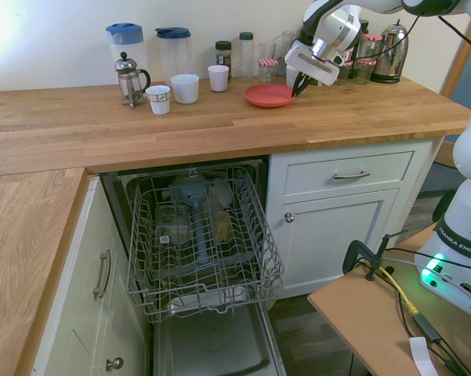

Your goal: Put the plate in the dishwasher

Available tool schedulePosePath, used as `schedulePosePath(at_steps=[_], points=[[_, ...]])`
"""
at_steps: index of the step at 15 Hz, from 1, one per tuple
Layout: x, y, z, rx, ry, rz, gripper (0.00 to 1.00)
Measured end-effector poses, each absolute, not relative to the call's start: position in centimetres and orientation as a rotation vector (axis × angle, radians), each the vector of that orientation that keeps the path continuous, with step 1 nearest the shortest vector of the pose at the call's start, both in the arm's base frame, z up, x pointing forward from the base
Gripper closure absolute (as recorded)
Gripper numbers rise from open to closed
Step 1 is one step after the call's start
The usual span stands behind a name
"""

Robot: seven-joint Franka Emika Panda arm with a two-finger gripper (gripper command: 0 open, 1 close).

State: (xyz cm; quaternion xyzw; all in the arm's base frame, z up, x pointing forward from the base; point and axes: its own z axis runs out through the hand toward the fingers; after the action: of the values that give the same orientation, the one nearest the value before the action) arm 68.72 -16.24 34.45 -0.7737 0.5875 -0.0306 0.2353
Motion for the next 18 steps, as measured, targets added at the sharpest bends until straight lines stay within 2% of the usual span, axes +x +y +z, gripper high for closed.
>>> schedulePosePath(at_steps=[5, 10, 14, 18], points=[[67.6, -12.9, 44.2, -2.211, 1.42, -0.283, 1.0], [64.4, -3.9, 52.7, -2.45, 1.228, -0.555, 1.0], [62.6, 5.9, 55.9, -2.633, 1.06, -0.746, 1.0], [61.2, 13.5, 55.7, -2.783, 0.883, -0.834, 1.0]])
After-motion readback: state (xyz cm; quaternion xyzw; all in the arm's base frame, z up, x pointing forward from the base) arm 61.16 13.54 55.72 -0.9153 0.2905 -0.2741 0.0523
